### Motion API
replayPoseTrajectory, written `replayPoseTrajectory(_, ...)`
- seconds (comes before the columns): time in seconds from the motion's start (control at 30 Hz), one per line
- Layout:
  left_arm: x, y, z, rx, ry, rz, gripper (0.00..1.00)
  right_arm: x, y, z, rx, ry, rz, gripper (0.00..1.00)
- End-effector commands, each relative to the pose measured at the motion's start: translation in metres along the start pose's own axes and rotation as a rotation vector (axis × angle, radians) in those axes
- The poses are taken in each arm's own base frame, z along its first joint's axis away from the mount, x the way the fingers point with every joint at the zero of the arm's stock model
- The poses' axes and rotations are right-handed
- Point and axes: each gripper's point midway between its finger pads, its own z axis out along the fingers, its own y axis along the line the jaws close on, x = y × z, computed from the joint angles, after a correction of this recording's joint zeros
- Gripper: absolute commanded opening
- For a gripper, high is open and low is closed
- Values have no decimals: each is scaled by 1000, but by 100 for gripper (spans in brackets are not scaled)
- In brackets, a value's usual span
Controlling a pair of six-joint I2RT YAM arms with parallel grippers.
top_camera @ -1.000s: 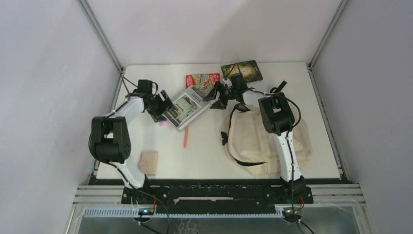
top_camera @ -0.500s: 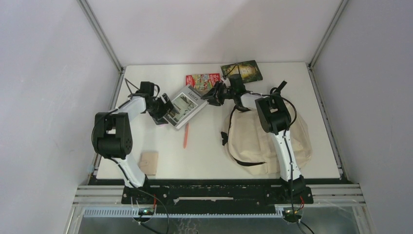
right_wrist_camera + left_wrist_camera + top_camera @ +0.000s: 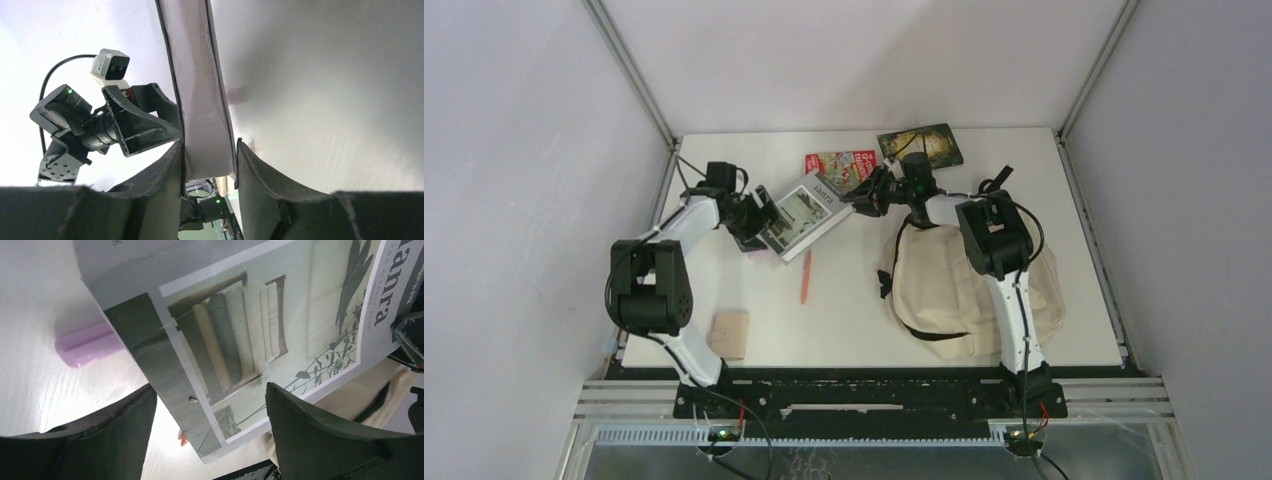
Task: Pack the student bag
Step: Pick up the book from the center of the board.
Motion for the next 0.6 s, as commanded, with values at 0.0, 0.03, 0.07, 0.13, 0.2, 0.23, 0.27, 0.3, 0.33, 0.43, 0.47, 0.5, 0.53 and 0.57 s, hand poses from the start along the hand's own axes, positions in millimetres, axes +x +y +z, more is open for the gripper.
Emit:
replayPoseTrajectory(0.0,-20,-44,-60,135,-143,91,84,-3,91,-29,-179,-46,-146,14)
replayPoseTrajectory(0.03,-17,-47,-65,152,-148,91,84,-2,94,-33,-191,-49,-142,12)
replayPoseTrajectory(0.07,-14,-47,-69,164,-157,91,84,-1,98,-36,-205,-54,-139,10)
replayPoseTrajectory(0.13,-9,-47,-82,177,-189,96,85,1,101,-41,-226,-63,-132,8)
replayPoseTrajectory(0.2,-4,-46,-95,189,-221,99,85,3,101,-46,-227,-72,-129,6)
replayPoseTrajectory(0.23,-2,-46,-101,196,-235,99,86,5,102,-48,-223,-74,-131,6)
replayPoseTrajectory(0.27,0,-46,-107,208,-249,100,86,6,102,-49,-219,-77,-134,5)
replayPoseTrajectory(0.3,4,-46,-109,221,-256,100,87,8,101,-50,-214,-80,-134,4)
replayPoseTrajectory(0.33,7,-48,-113,238,-264,103,88,9,102,-52,-213,-82,-134,4)
replayPoseTrajectory(0.43,16,-48,-116,273,-263,105,96,12,107,-56,-218,-92,-142,3)
replayPoseTrajectory(0.47,19,-47,-116,280,-259,105,98,13,108,-58,-216,-97,-140,2)
replayPoseTrajectory(0.5,22,-46,-116,282,-258,102,99,13,109,-60,-217,-100,-140,2)
replayPoseTrajectory(0.53,25,-44,-116,286,-257,93,100,14,112,-63,-220,-105,-144,2)
replayPoseTrajectory(0.57,26,-44,-120,302,-269,86,100,14,113,-66,-225,-110,-143,2)
